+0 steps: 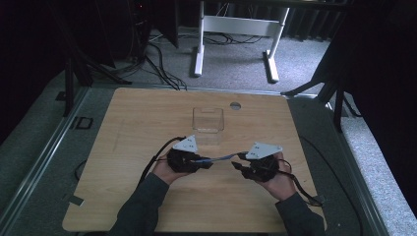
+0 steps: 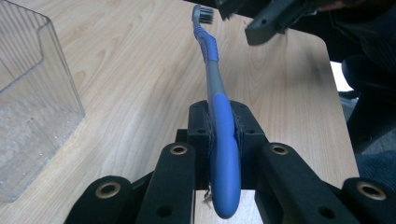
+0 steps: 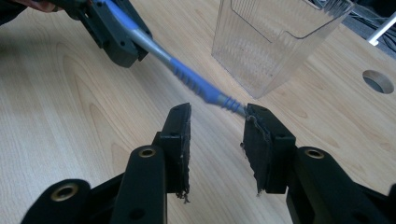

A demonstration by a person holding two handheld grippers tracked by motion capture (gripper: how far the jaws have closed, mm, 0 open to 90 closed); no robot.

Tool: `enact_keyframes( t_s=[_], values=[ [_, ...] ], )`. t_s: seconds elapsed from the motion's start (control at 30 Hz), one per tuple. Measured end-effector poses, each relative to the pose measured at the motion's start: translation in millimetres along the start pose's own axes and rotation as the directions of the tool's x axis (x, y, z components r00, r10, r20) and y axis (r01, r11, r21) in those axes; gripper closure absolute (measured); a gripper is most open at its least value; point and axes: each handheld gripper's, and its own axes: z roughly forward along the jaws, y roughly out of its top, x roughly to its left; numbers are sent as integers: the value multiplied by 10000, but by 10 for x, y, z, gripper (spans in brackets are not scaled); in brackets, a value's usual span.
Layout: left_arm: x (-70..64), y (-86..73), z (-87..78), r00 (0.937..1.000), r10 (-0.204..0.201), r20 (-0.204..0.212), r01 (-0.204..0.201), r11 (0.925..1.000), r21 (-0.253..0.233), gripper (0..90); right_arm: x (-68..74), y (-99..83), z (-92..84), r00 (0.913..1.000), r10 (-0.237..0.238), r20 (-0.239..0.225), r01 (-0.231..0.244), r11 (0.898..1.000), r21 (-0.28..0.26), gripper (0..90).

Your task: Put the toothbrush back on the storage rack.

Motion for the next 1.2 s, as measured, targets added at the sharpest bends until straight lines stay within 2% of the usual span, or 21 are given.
enact_keyframes(
  t_s=[0.27, 0.37, 0.6, 0.83, 1.0, 1.2],
  values=[
    [20, 9, -33, 9997, -215, -128, 211, 9993, -306, 809, 10, -52, 55, 9995, 306, -63, -307, 9995, -103, 584],
    [27, 17, -45, 9995, -301, -127, 294, 9982, -524, 809, 15, -74, 82, 9984, 554, -111, -556, 9982, -215, 566],
    [31, 30, -45, 9993, -337, -150, 327, 9975, -630, 808, 25, -99, 156, 9962, 855, -145, -859, 9959, -296, 526],
    [30, 53, -40, 9993, -350, -119, 339, 9961, -811, 808, 1, -87, 175, 9919, 1235, -280, -1252, 9897, -693, 500],
    [30, 60, -35, 9993, -365, -114, 354, 9957, -854, 807, 4, -81, 183, 9909, 1301, -343, -1323, 9887, -709, 494],
    [27, 63, -28, 9992, -378, -93, 368, 9950, -924, 807, 2, -67, 192, 9882, 1444, -501, -1484, 9852, -858, 432]
  ],
)
